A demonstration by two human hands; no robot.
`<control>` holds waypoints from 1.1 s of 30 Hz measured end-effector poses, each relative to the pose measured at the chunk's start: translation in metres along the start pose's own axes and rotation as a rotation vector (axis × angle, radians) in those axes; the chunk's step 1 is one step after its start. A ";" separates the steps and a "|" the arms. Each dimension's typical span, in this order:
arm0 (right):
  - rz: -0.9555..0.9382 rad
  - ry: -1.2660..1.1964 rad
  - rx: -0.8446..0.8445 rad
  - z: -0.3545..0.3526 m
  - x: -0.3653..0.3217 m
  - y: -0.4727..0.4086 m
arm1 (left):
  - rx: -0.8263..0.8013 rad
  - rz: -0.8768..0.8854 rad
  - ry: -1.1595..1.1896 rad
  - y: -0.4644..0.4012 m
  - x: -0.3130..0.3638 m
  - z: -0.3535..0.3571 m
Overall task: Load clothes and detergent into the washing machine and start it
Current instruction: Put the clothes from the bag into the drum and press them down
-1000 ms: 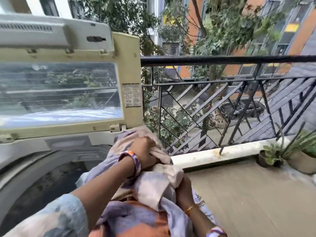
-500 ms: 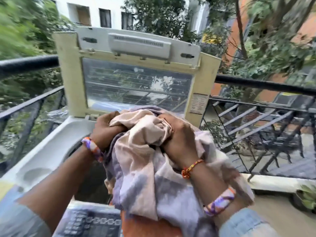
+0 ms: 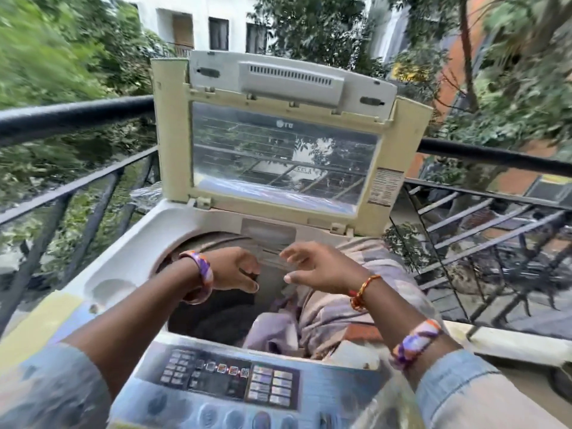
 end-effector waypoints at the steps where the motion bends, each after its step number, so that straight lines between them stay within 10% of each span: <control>1: 0.008 -0.029 0.037 -0.007 0.006 0.008 | 0.011 0.043 0.000 -0.005 0.012 0.001; 10: 0.277 -0.108 0.362 -0.035 0.132 0.109 | 0.005 0.313 -0.242 -0.076 0.137 0.038; 16: 0.530 -0.173 0.171 0.009 0.220 0.157 | -0.042 0.245 -0.527 -0.155 0.209 0.093; 23: 0.458 -0.272 0.107 0.060 0.264 0.159 | 0.176 -0.085 -0.445 -0.206 0.222 0.134; 29: 0.448 -0.269 0.150 0.067 0.252 0.143 | 0.184 0.026 -0.564 -0.182 0.222 0.113; 33: 0.456 -0.223 0.273 0.054 0.225 0.138 | 0.305 0.158 -0.252 -0.135 0.218 0.080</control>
Point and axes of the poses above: each hand's wrist, its own y-axis away from the middle knuckle, its own z-axis out of the palm, x = y × z, the point moved 2 cm from there along -y, towards the middle knuckle, and after that the axes turned 7 degrees about -x, right-handed, at the moved point
